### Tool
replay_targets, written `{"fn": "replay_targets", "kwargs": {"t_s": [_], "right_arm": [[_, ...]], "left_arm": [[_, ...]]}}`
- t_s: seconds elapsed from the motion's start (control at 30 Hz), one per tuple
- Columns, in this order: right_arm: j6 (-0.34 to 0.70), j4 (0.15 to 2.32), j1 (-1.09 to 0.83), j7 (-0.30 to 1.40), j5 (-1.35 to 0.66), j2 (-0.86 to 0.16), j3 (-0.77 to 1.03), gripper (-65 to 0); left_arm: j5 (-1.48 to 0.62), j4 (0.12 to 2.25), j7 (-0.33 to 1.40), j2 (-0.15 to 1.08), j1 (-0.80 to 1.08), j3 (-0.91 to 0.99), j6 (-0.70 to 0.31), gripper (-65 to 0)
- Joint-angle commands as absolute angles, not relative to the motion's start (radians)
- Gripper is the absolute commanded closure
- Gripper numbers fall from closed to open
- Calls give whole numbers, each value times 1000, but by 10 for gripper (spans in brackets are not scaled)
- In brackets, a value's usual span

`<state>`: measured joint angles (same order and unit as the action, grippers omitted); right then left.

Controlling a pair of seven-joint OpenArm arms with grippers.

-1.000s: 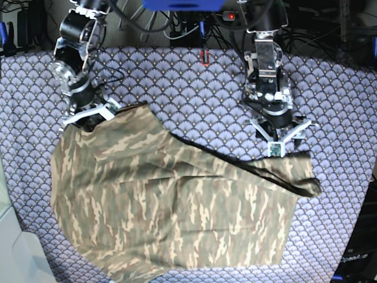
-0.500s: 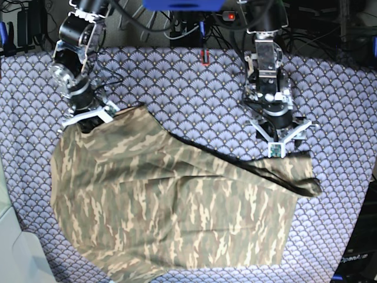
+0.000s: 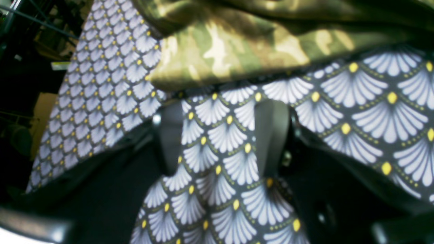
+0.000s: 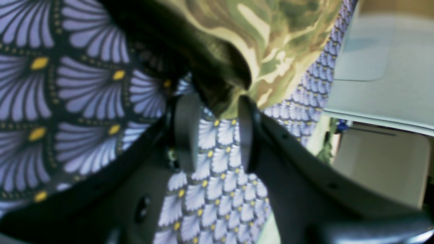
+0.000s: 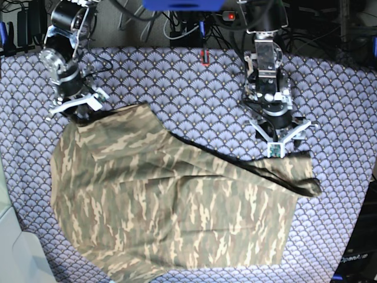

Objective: Fold the T-shirt properly
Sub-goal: 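Lower the right gripper and grasp the camouflage shirt's edge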

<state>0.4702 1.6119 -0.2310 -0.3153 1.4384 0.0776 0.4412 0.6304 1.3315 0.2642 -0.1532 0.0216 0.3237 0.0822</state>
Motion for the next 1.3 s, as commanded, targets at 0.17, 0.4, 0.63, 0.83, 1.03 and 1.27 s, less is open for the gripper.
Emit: {"fn": "replay_targets", "kwargs": {"t_s": [0.17,0.4,0.63,0.83,1.03,1.27], "right_arm": [[421,1689,-239,-323,1484,117,441,-224],[260,1649,-240,-323,1484,148,406,-225],[255,1647,-266,-331,1484,150,398,-265],[255,1650,-306,-331,1484,145,357,-327],[257,1646,-300,-332,1484,145,355,-344],[257,1593,-289,-325,1484,107,314,-344]], "left_arm": [[636,1349,243,-157,5,318,94,-330],[636,1351,243,-157,10,318,94,-330],[636,1351,249,-157,10,318,94,-330],[636,1345,249,-157,7,318,94,-330],[636,1343,249,-157,5,321,94,-330],[636,1346,249,-157,4,320,94,-330]]}}
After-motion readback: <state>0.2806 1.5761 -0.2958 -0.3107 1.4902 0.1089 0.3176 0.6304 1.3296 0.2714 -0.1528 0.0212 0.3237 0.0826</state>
